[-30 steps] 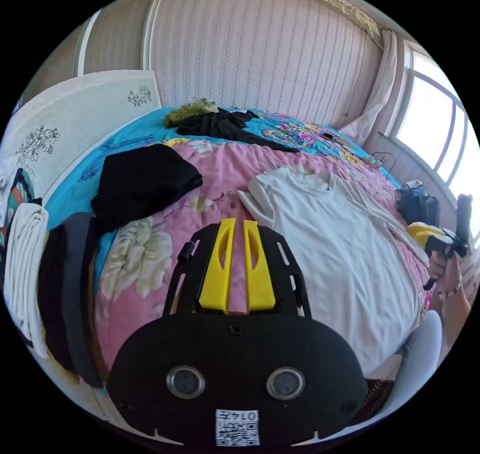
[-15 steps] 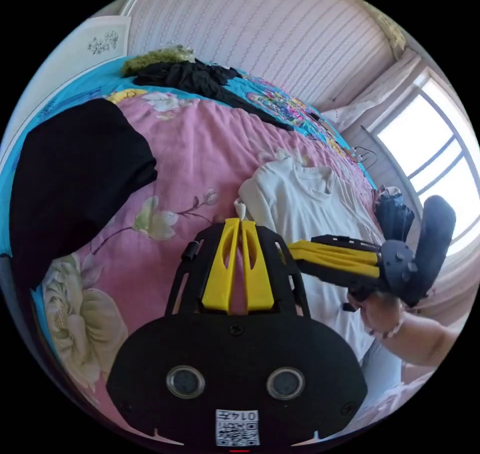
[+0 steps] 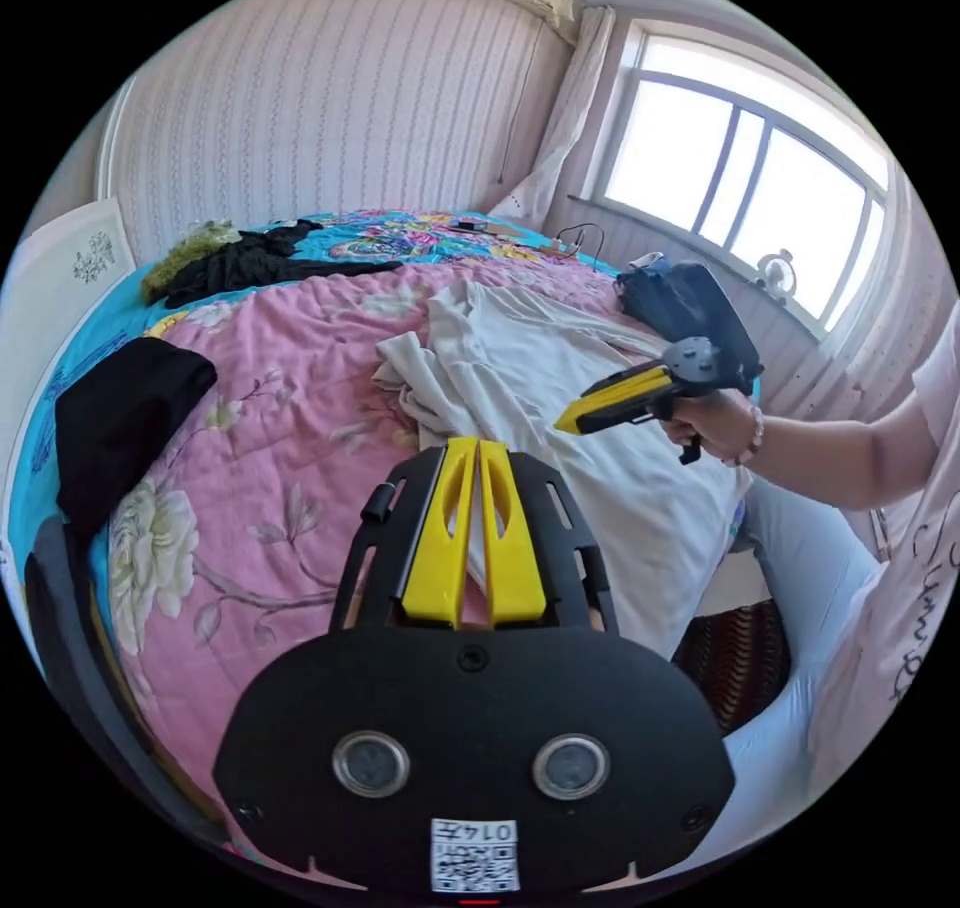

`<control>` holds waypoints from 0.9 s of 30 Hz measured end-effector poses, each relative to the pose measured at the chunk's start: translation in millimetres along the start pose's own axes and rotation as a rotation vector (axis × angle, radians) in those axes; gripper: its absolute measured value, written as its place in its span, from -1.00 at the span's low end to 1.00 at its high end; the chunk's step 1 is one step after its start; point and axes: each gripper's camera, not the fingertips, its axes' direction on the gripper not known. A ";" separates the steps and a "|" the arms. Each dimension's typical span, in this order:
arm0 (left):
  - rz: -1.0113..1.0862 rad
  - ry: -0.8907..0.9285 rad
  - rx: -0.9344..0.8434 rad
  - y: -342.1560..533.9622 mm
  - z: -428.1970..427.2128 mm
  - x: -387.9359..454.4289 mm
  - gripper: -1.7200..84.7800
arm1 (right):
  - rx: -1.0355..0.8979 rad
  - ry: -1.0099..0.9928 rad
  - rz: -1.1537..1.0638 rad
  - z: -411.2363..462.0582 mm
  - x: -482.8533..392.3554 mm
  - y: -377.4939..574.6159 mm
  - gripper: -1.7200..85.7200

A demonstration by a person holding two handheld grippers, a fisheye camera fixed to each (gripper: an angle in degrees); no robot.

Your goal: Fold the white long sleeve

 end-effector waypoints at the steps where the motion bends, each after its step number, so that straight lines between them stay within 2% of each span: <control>1: -0.022 -0.017 0.005 -8.4 -7.2 -5.5 -0.98 | 0.000 0.004 0.013 3.1 12.2 10.1 -0.97; 3: -0.049 -0.083 0.016 -26.0 -16.6 -15.7 -0.97 | 0.020 -0.009 0.032 3.8 30.9 21.1 -0.96; 5: -0.072 -0.227 0.006 -56.7 -16.3 -33.0 -0.96 | 0.091 -0.051 0.081 -0.8 59.0 27.7 -0.92; 7: -0.118 -0.251 0.002 -82.9 -8.1 -51.4 -0.89 | 0.146 -0.085 0.112 -2.5 81.0 23.0 -0.87; 10: -0.216 -0.170 -0.075 -125.9 23.8 -81.9 -0.78 | 0.266 -0.116 0.154 0.8 119.0 -4.3 -0.76; 14: -0.307 -0.059 -0.288 -145.2 71.6 -108.5 -0.86 | 0.294 -0.024 0.302 36.4 191.1 -64.1 -0.70; 15: -0.311 -0.045 -0.278 -145.2 69.0 -110.5 -0.87 | 0.296 -0.019 0.335 43.9 204.2 -70.9 -0.71; 17: -0.361 -0.006 -0.211 -142.6 42.2 -121.2 -0.91 | 0.184 -0.099 0.383 81.1 252.6 -98.8 -0.88; 19: -0.355 -0.037 -0.152 -138.3 8.8 -124.4 -0.93 | 0.136 -0.195 0.371 93.9 277.2 -114.2 -0.92; 23: -0.330 -0.109 0.002 -109.4 -98.3 -126.5 -0.93 | 0.244 -0.182 0.295 78.1 306.0 -134.9 -0.94; 27: -0.399 -0.175 0.130 -65.8 -196.6 -129.6 -0.92 | 0.316 -0.195 0.329 78.9 338.2 -160.8 -0.95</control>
